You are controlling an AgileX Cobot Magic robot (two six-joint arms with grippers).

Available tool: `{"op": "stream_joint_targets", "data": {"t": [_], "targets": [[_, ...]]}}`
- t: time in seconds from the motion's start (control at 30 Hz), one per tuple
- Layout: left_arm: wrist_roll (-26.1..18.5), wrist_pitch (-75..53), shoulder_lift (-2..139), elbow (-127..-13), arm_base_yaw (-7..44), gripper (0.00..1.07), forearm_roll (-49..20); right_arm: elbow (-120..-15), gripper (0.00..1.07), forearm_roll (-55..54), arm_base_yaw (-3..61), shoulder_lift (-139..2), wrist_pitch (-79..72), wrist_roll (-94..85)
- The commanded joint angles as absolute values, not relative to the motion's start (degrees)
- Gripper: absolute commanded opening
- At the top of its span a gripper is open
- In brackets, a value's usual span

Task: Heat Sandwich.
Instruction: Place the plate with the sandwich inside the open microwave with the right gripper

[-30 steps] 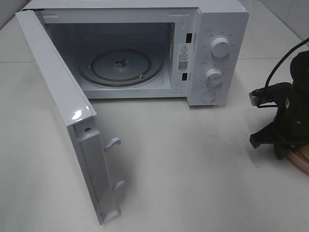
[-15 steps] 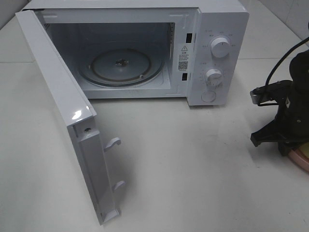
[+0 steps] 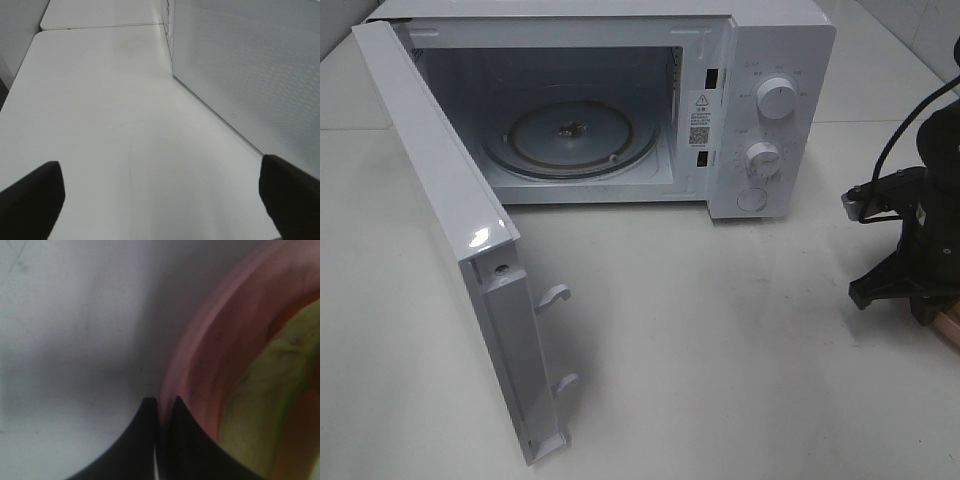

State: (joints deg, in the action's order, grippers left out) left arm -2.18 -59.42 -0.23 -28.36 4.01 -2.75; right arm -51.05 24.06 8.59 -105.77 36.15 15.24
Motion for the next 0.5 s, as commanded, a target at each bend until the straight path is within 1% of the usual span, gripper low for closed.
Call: {"op": "stream_joint_targets", "data": {"t": [0.03,0.23,0.5], "targets": [[-2.29,-58.96,-1.72,-28.30,4.18,1.01,-2.64,-51.17,0.00,25.04,8.88,-104.56,37.36,16.39],[-2.29,-58.96,-1.72,-28.30,4.18,1.01,-2.64,-51.17,0.00,26.76,9.74,-101.18,40.79,17.59],[-2.29,-58.96,-1.72,-28.30,4.18,1.01,-2.64,-51.17,0.00,27.79,12.61,-98.84,44.40,17.93]]}}
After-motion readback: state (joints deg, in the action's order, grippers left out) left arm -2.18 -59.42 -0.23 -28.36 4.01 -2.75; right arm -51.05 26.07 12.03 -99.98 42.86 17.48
